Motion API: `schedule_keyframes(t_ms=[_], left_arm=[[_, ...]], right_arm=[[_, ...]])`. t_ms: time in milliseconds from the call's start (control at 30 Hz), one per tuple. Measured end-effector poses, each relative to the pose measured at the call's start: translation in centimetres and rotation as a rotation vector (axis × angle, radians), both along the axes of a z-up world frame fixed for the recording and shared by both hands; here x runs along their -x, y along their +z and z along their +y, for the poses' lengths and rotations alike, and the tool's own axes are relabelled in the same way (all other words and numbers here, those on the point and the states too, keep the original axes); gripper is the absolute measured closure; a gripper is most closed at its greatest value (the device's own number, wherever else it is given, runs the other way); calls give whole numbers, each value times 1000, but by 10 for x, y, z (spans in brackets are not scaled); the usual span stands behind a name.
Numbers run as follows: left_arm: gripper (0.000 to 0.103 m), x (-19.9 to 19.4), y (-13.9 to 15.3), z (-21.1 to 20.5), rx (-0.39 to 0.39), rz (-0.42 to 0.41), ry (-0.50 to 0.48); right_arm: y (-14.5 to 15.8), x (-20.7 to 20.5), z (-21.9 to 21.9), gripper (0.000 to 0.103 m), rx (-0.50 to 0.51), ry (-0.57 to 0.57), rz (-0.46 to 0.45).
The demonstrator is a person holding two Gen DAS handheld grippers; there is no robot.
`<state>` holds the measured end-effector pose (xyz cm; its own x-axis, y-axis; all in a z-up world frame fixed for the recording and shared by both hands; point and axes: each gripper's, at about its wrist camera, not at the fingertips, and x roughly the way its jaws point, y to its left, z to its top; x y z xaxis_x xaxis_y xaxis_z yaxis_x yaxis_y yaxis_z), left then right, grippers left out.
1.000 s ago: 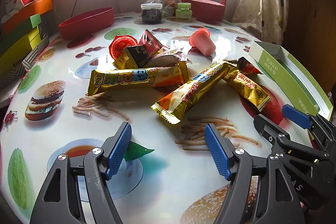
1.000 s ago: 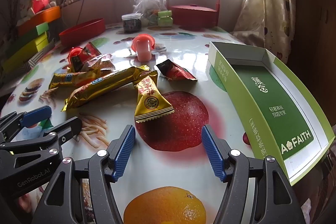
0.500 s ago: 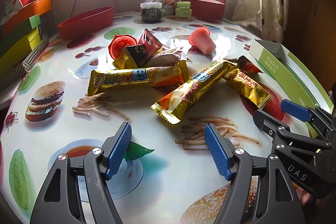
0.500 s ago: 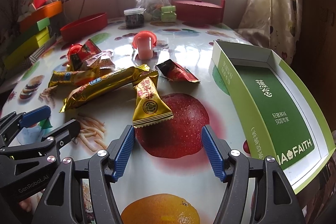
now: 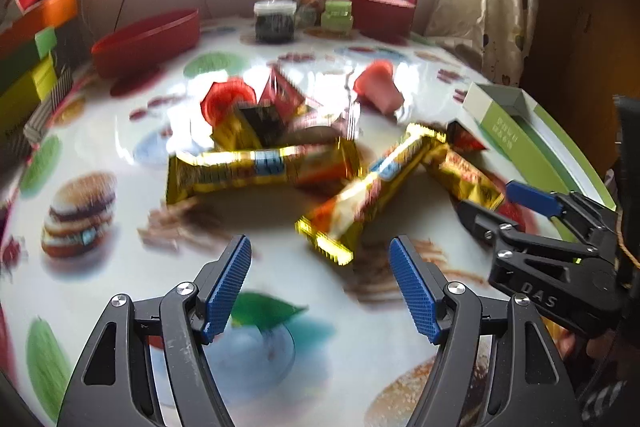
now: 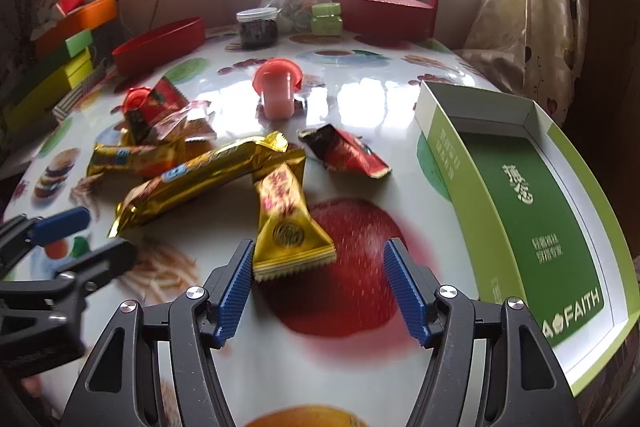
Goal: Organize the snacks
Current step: 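Grasp the gold square candy packet with the right gripper while the left grasps a gold wafer bar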
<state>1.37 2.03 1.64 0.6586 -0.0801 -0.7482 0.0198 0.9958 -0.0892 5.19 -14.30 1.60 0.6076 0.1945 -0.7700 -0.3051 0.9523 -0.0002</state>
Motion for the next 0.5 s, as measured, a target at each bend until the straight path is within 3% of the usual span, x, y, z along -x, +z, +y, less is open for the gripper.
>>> schedule_keyframes(t_ms=[300,433,500], left_arm=[[31,-33,10,-12,-46,-9,-102],[31,-45,5,-25,-84,21,-164],[31,-50,3,-31,-102,24,-184]], right_arm=[[0,-20,6,41,-13,21,12],[1,-20,4,61,-4,15,6],[2,-19,1,65,-14,14,10]])
